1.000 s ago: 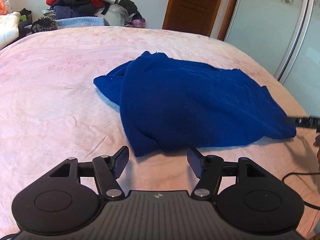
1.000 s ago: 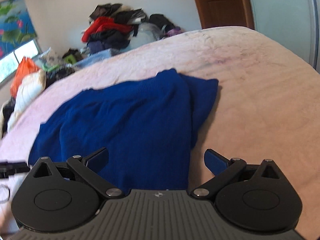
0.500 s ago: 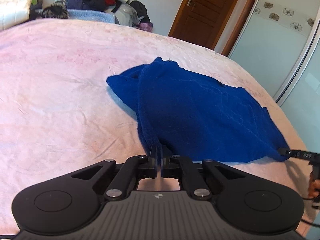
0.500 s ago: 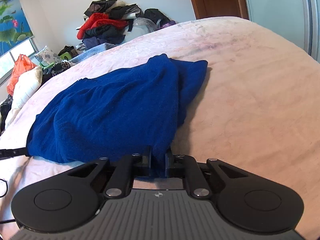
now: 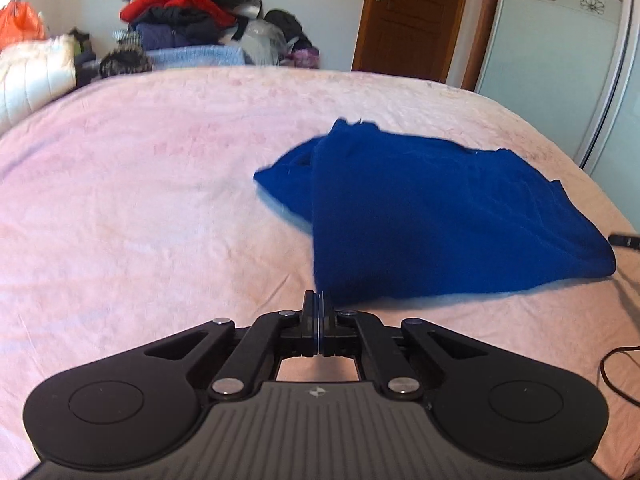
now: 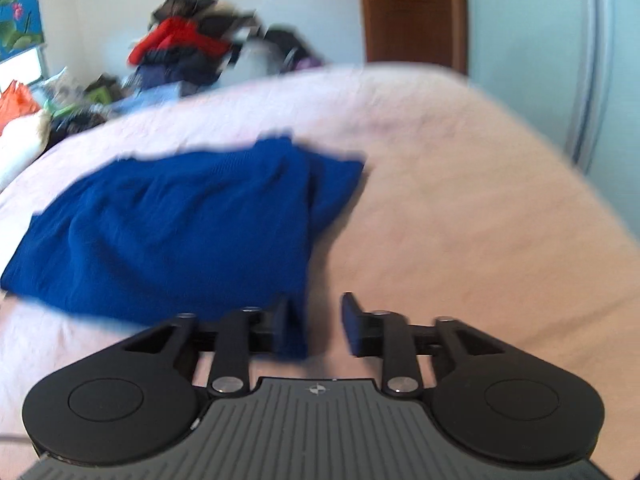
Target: Fold small clothes
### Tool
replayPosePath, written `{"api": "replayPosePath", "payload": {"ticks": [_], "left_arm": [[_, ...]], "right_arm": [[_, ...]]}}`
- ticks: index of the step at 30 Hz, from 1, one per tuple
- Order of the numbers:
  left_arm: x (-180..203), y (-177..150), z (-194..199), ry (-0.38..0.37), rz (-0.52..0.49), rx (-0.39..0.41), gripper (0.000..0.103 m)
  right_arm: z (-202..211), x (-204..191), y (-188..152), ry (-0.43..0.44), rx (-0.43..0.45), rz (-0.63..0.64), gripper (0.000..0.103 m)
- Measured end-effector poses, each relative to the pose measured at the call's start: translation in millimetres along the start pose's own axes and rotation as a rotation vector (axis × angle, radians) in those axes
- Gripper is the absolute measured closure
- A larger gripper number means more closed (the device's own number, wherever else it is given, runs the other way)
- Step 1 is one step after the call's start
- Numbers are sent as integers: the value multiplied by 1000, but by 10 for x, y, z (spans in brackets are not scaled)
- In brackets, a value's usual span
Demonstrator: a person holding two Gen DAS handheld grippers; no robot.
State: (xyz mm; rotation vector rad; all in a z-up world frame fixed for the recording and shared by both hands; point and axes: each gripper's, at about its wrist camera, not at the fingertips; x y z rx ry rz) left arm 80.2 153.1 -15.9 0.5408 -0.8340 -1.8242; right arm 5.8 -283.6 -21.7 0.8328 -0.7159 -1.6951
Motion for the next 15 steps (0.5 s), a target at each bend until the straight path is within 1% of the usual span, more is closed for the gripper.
{"api": "replayPosePath", "payload": {"ticks": [1, 3, 4, 5, 6, 7, 8, 10, 12, 14, 15], "left_arm": [[53, 79, 13, 2, -4, 25, 103], [171, 263, -26, -30, 1, 55, 102], [242, 357, -82, -35, 7, 58, 101], [329, 450, -171, -37, 8, 45, 100], [416, 531, -293, -43, 0, 26, 100], [494, 585, -426, -31, 0, 10, 100], [556, 614, -552, -12, 2, -7, 100], [636, 615, -772, -2, -8, -52, 100], [668, 503, -885, 26, -18, -93, 100], [685, 387, -820, 29, -58, -63, 100], [684, 351, -762, 31, -71, -57, 100]], "right_arm": [[18, -81, 70, 20, 23, 19, 62], [-56, -303, 211, 96, 39, 69, 59], [-129, -439, 256, 137, 35, 98, 49], [-226, -570, 295, 175, 26, 124, 43], [-338, -705, 316, 206, 21, 153, 42], [-460, -828, 335, 220, 17, 179, 41], [-583, -928, 358, 221, 9, 198, 40], [-829, -1057, 393, 210, -15, 217, 40], [-1028, -1074, 405, 173, -57, 234, 36], [-1162, -958, 364, 82, -80, 239, 35], [-1179, -845, 354, 66, -79, 216, 35]]}}
Point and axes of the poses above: each gripper's, at about its wrist camera, not at the fingertips, and z roughly against the way its jaws point, x to its right, y to its top, and after that the axes turned 7 degrees about -z, right-handed
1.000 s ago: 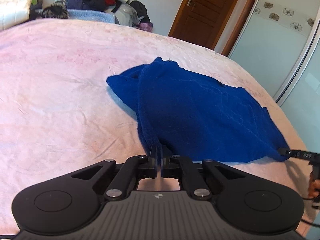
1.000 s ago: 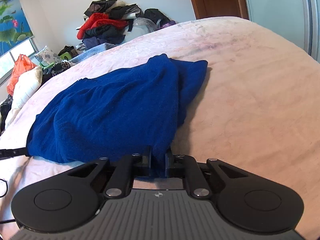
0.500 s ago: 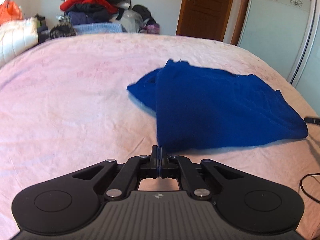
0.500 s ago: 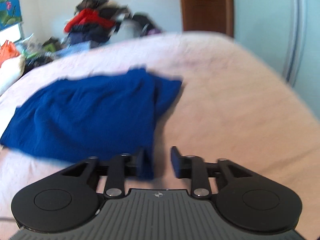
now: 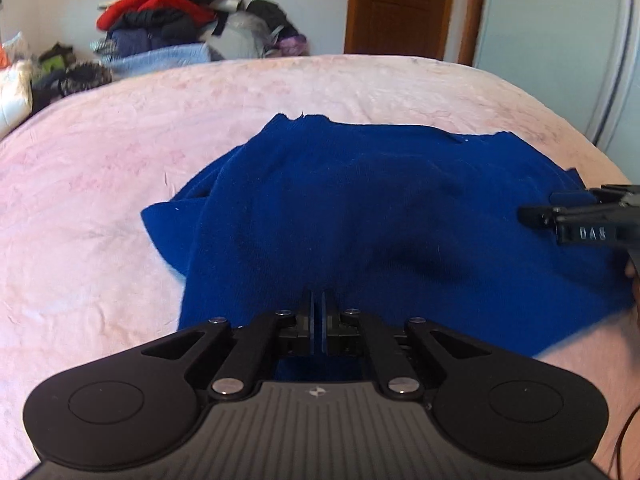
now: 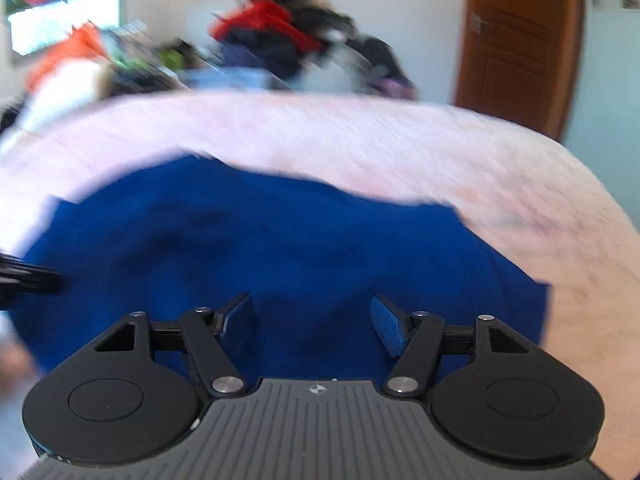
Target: Fold small clothes
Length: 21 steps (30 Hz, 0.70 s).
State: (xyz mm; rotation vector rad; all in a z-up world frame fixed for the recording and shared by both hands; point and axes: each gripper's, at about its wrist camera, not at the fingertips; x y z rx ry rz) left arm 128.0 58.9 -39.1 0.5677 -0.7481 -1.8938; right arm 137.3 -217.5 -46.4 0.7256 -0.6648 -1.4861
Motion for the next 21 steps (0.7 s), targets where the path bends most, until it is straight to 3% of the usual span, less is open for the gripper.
{"api": "replayPosePath", "payload": {"ticks": [3, 6, 9, 12, 14, 15, 18, 21], "left_arm": [[-12, 9, 139, 5, 17, 23, 100], [41, 88, 186, 26, 58, 53, 99], [125, 95, 111, 65, 107, 11, 93], [203, 26, 95, 107, 130, 4, 72], [259, -10, 112, 130, 131, 14, 29], [291, -23, 124, 150, 129, 23, 22], [415, -56, 150, 220, 92, 54, 19], [461, -72, 100, 220, 99, 29, 19]], "right_arm": [[170, 261, 46, 62, 29, -192, 39], [245, 112, -15, 89, 61, -154, 32], [146, -46, -102, 83, 2, -91, 23], [119, -126, -230, 24, 6, -58, 18], [182, -154, -268, 7, 24, -69, 15], [224, -161, -279, 6, 34, -80, 14], [312, -189, -301, 15, 72, -73, 5], [258, -217, -332, 14, 43, -34, 1]]}}
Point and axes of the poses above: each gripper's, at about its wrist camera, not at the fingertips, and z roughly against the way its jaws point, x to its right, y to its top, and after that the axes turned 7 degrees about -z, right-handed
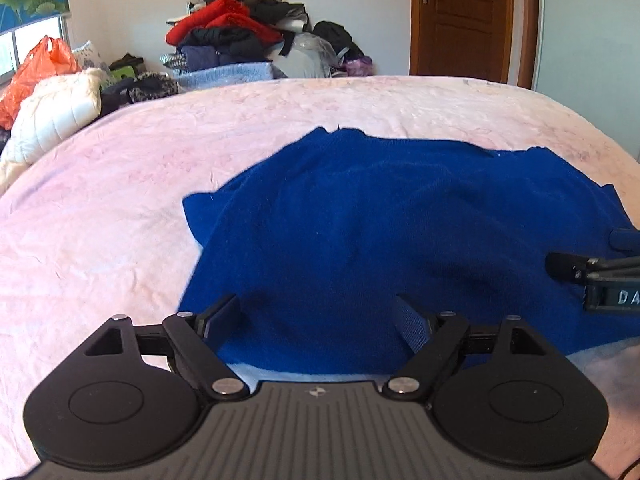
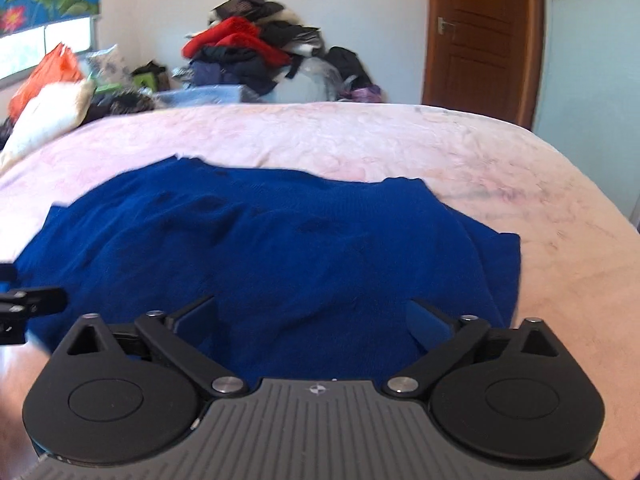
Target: Fold small clothes
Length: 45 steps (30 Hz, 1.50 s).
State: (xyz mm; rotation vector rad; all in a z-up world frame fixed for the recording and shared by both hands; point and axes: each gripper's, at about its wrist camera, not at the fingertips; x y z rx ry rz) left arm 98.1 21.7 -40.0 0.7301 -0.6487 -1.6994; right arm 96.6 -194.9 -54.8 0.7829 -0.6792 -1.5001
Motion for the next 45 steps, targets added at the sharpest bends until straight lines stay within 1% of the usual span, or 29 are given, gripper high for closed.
{"api": "replayPosePath", "payload": {"ticks": [1, 3, 9, 11, 16, 17, 20, 24, 28, 32, 38, 45], "left_arm": [[7, -13, -18, -5, 6, -8, 19], [34, -41, -34, 9, 2, -13, 19], [103, -134, -60, 43, -41, -3, 17], [112, -157, -63, 54, -51, 9, 14], [133, -233, -75, 98, -51, 49, 2], [135, -251, -83, 105, -49, 62, 1], [132, -297, -65, 112, -39, 86, 0], [125, -303, -63, 113, -37, 87, 0], [159, -302, -60, 128, -55, 89, 0], [121, -303, -75, 112, -38, 84, 0], [-35, -327, -117, 37, 45, 67, 0], [9, -328, -107, 42, 40, 68, 0]], "right_arm": [[-21, 4, -17, -1, -13, -3, 1], [-49, 20, -61, 0, -33, -12, 0], [-73, -22, -148, -10, -16, 22, 0], [-72, -28, -163, -10, -10, 24, 0], [-81, -20, -164, -12, -7, 24, 0], [-80, -20, -164, -12, -6, 24, 0], [-84, -15, -162, -13, -4, 22, 0], [-89, -25, -178, -18, 1, 30, 0], [-100, 0, -180, -2, 4, 27, 0], [-102, -11, -181, -4, 4, 29, 0], [-104, -10, -181, -5, 4, 30, 0], [-105, -10, -182, -6, 4, 33, 0]]}}
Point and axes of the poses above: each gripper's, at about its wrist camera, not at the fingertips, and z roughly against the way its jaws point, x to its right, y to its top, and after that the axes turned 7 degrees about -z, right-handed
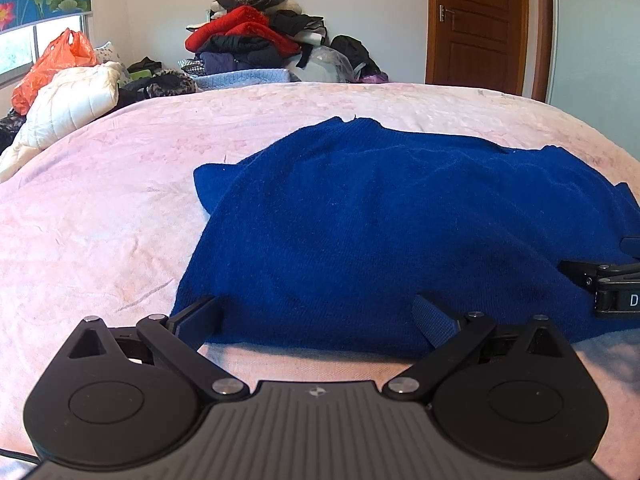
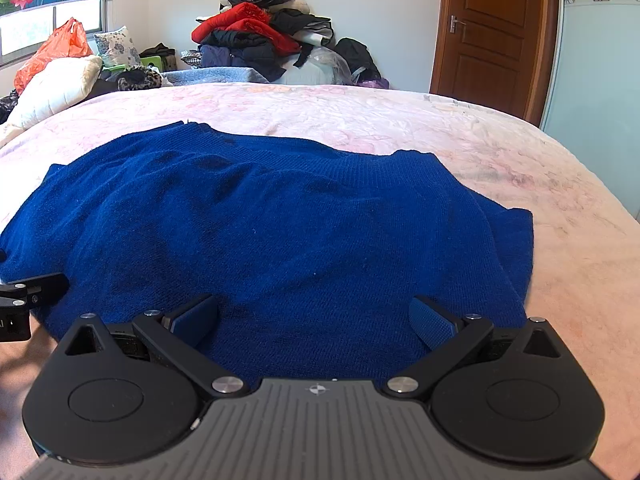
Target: Fold small clothes
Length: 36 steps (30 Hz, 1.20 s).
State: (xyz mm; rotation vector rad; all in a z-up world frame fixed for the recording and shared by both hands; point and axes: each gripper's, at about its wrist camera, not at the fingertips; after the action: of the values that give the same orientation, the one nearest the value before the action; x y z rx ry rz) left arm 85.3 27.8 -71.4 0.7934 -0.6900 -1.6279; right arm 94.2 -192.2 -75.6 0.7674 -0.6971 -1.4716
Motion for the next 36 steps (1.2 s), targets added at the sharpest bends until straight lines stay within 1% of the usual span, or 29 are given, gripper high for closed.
{"api": "replayPosePath", "payload": {"ticks": [13, 17, 19, 22, 24, 27, 29, 31, 34, 36], "left_arm": [[-23, -1, 15, -3, 3, 1, 0], [-66, 51, 87, -6, -45, 3, 0], [-120, 89, 131, 12, -65, 4, 0], [-278, 209, 151, 0, -53, -7, 0], [-395, 285, 143, 1, -15, -21, 0], [-512, 362, 136, 44, 36, -21, 0], [-544, 390, 119, 74, 43, -30, 0], [-561, 400, 96, 81, 49, -50, 0], [-563, 395, 81, 77, 51, -61, 0], [-545, 392, 83, 92, 32, -61, 0]], "right_arm": [[7, 12, -1, 2, 0, -2, 0], [88, -11, 22, -5, 8, -20, 1], [179, -51, 28, 21, 37, -13, 1], [332, -193, 59, 50, 98, 45, 1], [402, -318, 80, 57, 128, 93, 1], [471, -505, 79, 53, 155, 166, 1], [493, -614, 61, 44, 163, 218, 1], [505, -700, 49, 30, 165, 258, 1], [535, -756, 47, 33, 155, 278, 1], [559, -771, 45, 41, 154, 283, 1]]}}
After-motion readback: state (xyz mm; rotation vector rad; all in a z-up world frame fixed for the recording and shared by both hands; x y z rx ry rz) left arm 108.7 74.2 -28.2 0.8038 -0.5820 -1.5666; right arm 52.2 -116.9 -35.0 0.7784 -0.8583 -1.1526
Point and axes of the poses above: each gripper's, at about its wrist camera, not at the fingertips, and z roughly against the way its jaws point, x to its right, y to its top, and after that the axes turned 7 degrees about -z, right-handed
